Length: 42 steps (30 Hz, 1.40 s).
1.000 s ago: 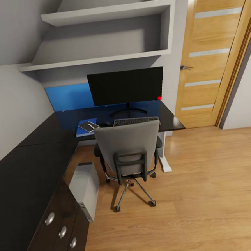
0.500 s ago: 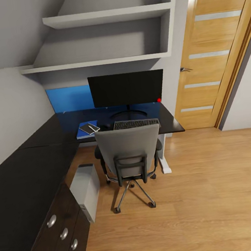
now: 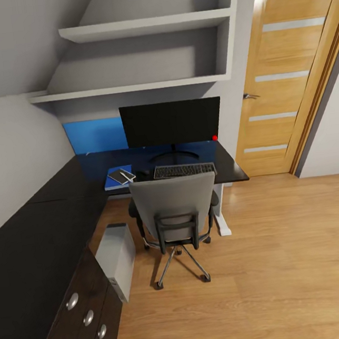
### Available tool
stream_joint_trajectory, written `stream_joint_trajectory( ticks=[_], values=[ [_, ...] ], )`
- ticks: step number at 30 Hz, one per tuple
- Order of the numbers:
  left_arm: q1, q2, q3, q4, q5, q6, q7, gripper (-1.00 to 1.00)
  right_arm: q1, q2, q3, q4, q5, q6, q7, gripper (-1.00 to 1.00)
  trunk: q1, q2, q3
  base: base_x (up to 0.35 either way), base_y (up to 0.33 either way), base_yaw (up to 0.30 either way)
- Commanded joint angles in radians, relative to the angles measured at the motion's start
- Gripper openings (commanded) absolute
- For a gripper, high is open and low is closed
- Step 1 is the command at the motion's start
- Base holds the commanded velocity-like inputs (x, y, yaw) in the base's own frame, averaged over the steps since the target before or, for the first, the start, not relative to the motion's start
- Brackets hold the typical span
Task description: In the bedroom, organize the workspace by keeping the computer under the desk, ensuring the monitor is on the desk, placing the keyboard on the desk next to the monitor, placing the mouse on the desk next to the keyboard, moving the folder from the swivel chair onto the desk next to the mouse, stacking the notebook on top of the folder with the pen on top of the notebook, and positioning the swivel chair next to the desk.
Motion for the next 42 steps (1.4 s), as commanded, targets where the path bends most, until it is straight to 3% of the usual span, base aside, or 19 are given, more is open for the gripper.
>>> stream_joint_trajectory(
  ticks=[1, 13, 30, 42],
  values=[
    [-0.001, 0.000, -0.009, -0.004, 0.003, 0.005, 0.009, 1.00, -0.001, 0.001, 0.008, 0.002, -0.003, -0.003, -0.005, 1.00, -0.004, 0.007, 0.002, 0.000, 0.000, 0.000],
    [-0.001, -0.008, -0.009, -0.004, 0.000, 0.094, 0.007, 1.00, -0.001, 0.001, 0.008, 0.002, -0.003, -0.003, -0.005, 1.00, -0.050, 0.091, 0.040, 0.000, 0.000, 0.000],
    [-0.001, -0.009, -0.008, -0.004, 0.002, 0.103, 0.008, 1.00, -0.001, 0.001, 0.008, 0.002, -0.003, -0.003, -0.005, 1.00, -0.115, 0.210, 0.093, 0.000, 0.000, 0.000],
    [0.000, -0.008, -0.008, -0.004, 0.001, 0.102, 0.008, 1.00, -0.001, 0.001, 0.008, 0.002, -0.003, -0.003, -0.005, 1.00, -0.115, 0.210, 0.093, 0.000, 0.000, 0.000]
  ],
)
